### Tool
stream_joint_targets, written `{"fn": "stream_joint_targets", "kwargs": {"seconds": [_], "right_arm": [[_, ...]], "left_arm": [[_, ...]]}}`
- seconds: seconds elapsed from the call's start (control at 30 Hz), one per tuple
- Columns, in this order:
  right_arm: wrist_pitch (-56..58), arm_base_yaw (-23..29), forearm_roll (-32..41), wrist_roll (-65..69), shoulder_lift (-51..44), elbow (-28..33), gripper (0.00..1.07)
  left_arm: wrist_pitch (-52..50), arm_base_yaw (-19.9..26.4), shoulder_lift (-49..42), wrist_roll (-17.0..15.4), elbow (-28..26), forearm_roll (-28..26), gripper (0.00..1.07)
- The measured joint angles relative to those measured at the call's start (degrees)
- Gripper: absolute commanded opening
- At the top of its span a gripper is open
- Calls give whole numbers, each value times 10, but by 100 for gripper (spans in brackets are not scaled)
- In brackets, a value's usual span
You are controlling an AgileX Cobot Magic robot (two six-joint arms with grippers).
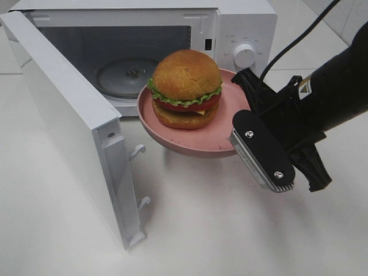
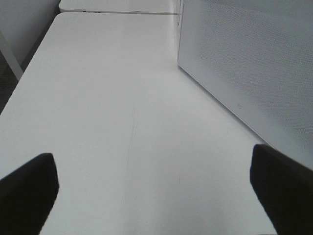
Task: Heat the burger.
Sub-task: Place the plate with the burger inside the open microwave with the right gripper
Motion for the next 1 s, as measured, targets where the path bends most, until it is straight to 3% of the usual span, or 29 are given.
{"fn": "stream_joint_targets", "kwargs": {"seconds": [0.27,0.6,1.0], "right_arm": [[-25,28,1,-6,37,-34,0],[-26,30,2,-26,77,-65,0],[-26,30,29,-61,148,-144,0]], "left_arm": [[0,0,0,0,0,0,100],[0,0,0,0,0,0,100],[0,0,0,0,0,0,100]]}}
